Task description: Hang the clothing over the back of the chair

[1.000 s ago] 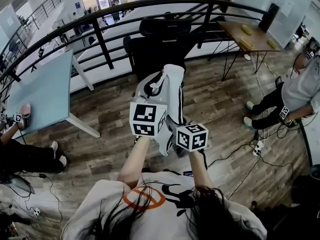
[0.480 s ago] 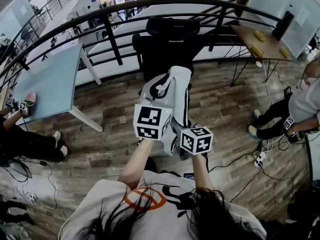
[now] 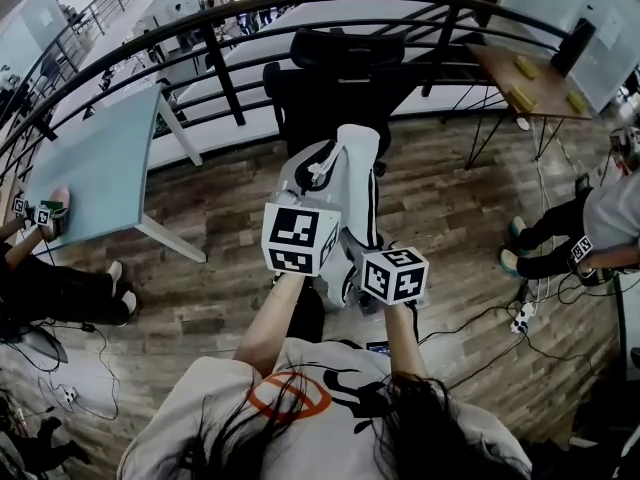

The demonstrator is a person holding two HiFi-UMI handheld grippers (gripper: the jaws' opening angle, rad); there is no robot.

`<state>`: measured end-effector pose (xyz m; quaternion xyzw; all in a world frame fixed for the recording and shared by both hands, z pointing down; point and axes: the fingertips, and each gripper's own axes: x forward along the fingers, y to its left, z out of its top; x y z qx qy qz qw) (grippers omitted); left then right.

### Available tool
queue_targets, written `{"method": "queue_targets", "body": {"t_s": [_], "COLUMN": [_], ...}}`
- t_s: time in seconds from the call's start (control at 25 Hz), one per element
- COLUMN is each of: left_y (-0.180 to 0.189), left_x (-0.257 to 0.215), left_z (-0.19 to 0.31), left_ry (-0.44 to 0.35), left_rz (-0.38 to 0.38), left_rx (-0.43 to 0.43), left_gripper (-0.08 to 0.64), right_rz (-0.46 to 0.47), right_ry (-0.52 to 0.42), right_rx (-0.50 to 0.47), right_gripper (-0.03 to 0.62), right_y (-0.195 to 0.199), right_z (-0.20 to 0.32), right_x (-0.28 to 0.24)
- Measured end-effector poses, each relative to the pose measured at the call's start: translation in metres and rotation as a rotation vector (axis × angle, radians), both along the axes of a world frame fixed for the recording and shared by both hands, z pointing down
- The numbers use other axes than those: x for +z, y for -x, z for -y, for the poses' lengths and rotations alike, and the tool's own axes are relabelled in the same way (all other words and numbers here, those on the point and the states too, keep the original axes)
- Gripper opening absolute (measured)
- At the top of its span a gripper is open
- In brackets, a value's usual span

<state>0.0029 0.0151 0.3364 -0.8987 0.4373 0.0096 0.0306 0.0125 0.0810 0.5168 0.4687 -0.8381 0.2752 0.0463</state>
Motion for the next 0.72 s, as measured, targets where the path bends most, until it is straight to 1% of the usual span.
{"method": "queue_targets", "body": {"t_s": [0.16,0.36,0.56,0.72], "left_y": [-0.002,-0.004,0.002,0.004], "left_x": [0.003,-0.005,-0.014,-0.018], "left_z": [0.028,0.071,0.112,0.136], "left_ry": [0.004,0.001,-0.005,-0.019], "left_rz": [-0.008,-0.019,-0.041,-0.059], "left_rx": [0.025,0.063,0.092,0.113], "left_gripper": [0.146,0.146,0.146,0.144], "right_rz": [-0.001,-0.005,-0.019,-0.032], "right_ry": [0.005,-0.001,-0.009,-0.025], "right_rx": [0.015,0.047,0.074,0.091], "right_gripper": [0.077,0.077,0.077,0.077], "right_y": [-0.001,-0.001,0.003,0.003], "right_z": [0.026,0.067,0.109,0.133], "right_x": [0.003,-0.007,-0.016,-0.020]}}
